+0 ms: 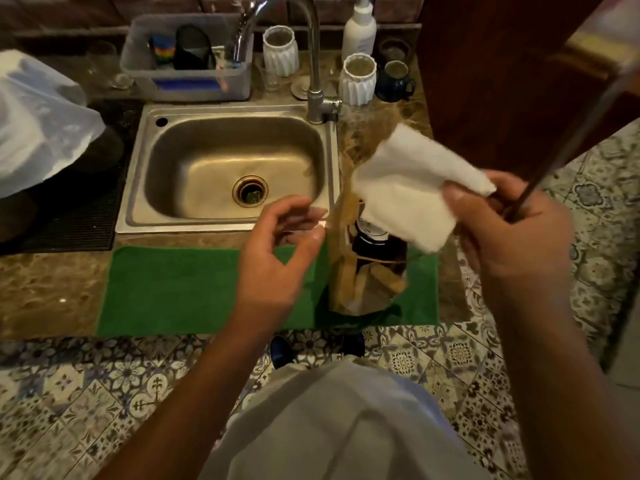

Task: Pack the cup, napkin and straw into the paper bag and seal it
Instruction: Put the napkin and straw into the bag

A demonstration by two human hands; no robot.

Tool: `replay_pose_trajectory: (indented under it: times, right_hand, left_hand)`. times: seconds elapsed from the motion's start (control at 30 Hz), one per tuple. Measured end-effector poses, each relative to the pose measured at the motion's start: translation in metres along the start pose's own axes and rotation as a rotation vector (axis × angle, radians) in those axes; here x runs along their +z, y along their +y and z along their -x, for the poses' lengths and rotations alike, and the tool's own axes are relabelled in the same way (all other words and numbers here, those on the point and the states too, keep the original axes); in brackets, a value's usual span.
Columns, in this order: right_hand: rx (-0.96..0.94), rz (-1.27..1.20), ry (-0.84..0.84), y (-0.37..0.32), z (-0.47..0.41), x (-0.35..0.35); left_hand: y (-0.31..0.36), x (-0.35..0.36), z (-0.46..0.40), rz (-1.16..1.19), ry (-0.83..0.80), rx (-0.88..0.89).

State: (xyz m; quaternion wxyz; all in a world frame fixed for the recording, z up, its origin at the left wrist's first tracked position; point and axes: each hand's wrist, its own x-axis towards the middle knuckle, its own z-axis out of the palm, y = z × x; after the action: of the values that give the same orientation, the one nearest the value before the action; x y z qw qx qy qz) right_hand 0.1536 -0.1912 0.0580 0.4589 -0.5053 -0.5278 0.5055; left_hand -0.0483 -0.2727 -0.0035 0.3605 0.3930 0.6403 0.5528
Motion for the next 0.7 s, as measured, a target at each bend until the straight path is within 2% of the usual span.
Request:
replay_pose_trajectory:
  times: [0.07, 0.17, 0.43, 0.53, 0.7]
  right_hand:
    - [0.013, -0.051, 0.091, 0.005, -0.017, -0.018]
    - [0.048, 0.013, 0.071, 0.025, -0.036, -0.035]
    - [0.138, 0.09, -0.028, 0.067, -0.056, -0.038]
    - [0.143, 0.104, -0.089, 0.07, -0.056, -0.03]
    - [0.082, 0.111, -0.075, 0.071, -0.057, -0.017]
  left_hand:
    - [-0.008, 0.016, -0.002, -0.229, -0.052, 0.059]
    - [-0.015, 0.037, -0.002, -0.529, -0.138, 0.177]
    - [-0.011, 0.063, 0.007, -0.781, -0.291, 0.115]
    - [-0.015, 0.06, 0.006, -0.756, -0.243, 0.037]
    - [-0.017, 0.058, 0.008, -0.448, -0.15, -0.045]
